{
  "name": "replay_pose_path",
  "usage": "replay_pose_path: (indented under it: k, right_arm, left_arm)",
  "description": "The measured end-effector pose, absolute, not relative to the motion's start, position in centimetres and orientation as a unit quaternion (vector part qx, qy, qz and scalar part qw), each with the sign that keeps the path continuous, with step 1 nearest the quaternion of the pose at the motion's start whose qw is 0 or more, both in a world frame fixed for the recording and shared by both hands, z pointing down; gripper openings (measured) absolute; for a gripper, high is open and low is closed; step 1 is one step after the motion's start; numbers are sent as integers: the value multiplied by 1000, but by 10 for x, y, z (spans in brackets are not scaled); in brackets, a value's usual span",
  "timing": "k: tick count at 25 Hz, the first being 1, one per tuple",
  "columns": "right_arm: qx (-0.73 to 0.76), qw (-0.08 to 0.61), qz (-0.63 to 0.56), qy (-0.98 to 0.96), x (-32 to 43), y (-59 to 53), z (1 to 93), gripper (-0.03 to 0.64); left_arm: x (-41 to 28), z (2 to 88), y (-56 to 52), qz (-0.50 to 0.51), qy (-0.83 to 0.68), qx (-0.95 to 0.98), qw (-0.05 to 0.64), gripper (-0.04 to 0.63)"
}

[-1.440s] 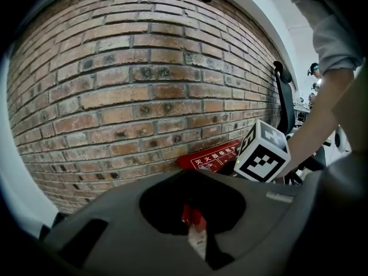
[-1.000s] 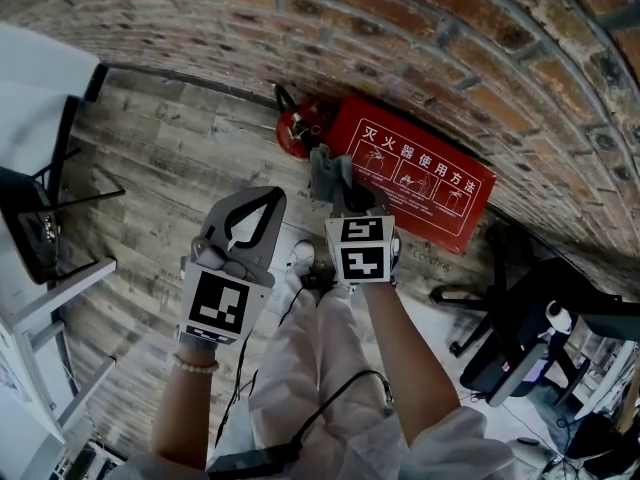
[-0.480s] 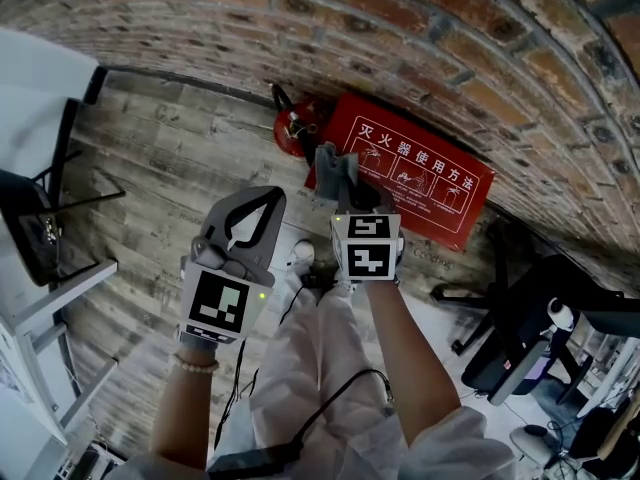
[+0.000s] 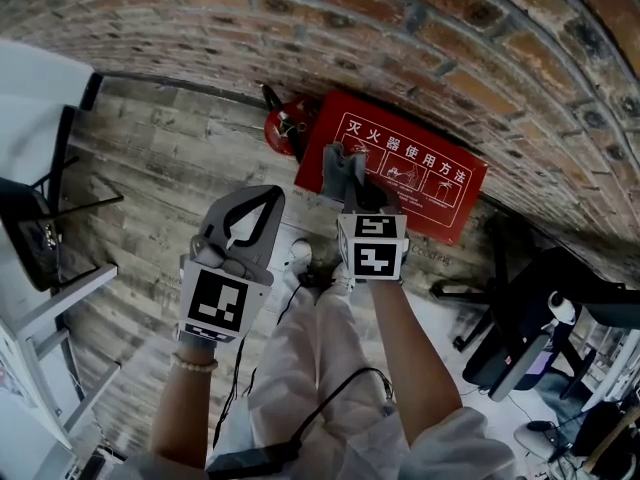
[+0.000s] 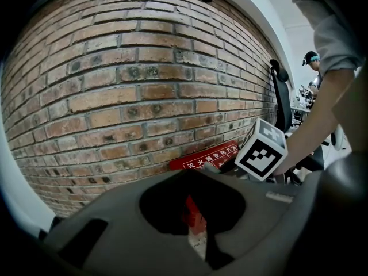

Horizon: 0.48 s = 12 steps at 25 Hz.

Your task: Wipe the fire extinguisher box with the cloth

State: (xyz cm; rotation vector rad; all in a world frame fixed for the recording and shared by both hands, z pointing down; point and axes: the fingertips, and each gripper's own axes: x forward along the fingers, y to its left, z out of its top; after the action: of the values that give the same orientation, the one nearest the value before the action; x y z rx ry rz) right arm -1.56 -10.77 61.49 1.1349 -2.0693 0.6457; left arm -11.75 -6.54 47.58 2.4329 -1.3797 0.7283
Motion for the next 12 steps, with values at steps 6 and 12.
replay_pose_path:
  k: [6,12]
  right_arm:
    - [446,338,250,-790,4,-106,615,20]
    - [460,336,252,-782,27,-104,615,20]
  left_arm:
    - [-103,475,-67,251,-465,840,122,-3]
    - [-87,474,-68,253,-455,845,118,-3]
